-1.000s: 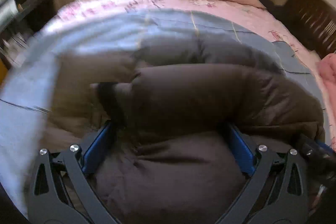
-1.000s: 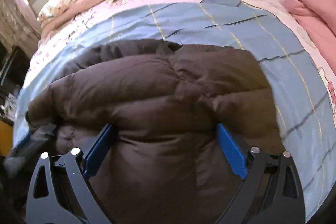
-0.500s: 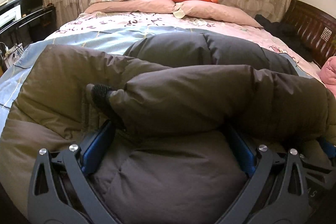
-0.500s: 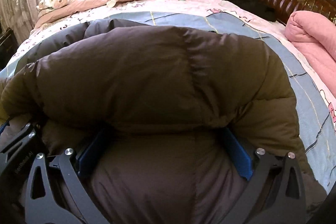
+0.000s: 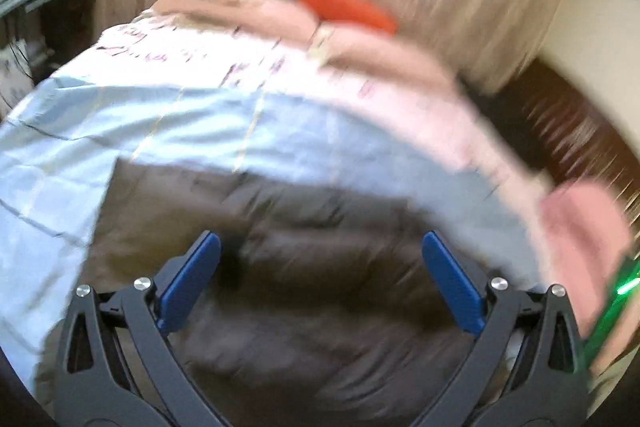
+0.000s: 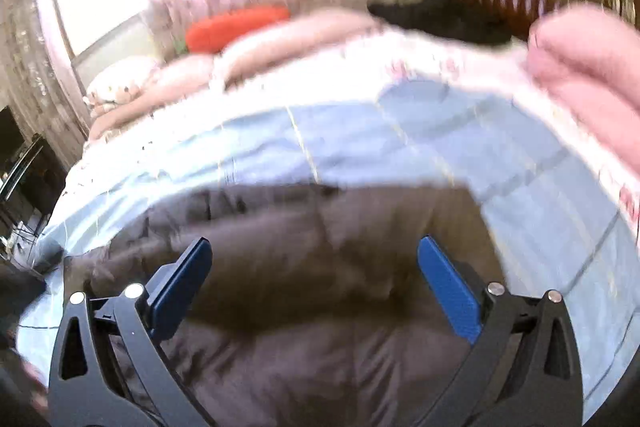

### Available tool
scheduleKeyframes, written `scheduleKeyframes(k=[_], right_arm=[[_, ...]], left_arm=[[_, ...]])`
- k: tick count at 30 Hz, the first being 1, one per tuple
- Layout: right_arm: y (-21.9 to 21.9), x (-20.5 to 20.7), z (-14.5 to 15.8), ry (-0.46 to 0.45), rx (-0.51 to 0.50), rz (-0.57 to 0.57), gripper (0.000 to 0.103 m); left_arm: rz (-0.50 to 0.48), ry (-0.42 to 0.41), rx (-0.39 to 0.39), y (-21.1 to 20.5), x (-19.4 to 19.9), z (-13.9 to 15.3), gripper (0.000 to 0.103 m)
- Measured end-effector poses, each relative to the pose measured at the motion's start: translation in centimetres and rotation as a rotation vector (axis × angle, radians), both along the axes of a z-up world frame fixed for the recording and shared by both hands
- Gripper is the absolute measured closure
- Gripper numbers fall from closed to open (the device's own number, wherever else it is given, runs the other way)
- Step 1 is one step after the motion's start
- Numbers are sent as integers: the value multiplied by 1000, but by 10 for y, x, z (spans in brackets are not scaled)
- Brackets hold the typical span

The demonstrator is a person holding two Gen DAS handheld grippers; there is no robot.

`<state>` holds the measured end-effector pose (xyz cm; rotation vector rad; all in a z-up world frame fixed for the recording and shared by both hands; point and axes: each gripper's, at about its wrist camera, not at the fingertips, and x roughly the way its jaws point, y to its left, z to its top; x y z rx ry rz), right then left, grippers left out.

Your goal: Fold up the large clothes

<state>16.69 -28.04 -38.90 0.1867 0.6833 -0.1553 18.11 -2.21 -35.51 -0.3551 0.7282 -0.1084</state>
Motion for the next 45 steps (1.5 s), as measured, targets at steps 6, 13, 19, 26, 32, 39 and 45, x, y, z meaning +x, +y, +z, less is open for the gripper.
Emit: scheduleKeyframes(k=[6, 13, 19, 26, 32, 39, 45], right_arm=[[-4, 47, -60, 102, -7, -14, 1], [2, 46, -97, 27, 16, -27, 1], [8, 53, -102, 51, -29, -40, 1], [5, 19, -41, 161, 42, -57, 1], [13, -114, 8, 204, 135, 16, 1], [20, -205, -11, 391, -6, -74, 1], [7, -255, -36, 484, 104, -82, 1]], left_arm=[[-1, 41, 218, -21, 57, -103, 2], [7, -118, 142, -15, 56, -129, 2], [17, -104, 185, -21, 62, -132, 2], [-38, 70, 285, -22, 33, -76, 2], [-93, 156, 419, 7, -116, -26, 2], [-39, 380, 545, 42, -228, -67, 2], [104, 523, 139, 94, -278, -97, 2]])
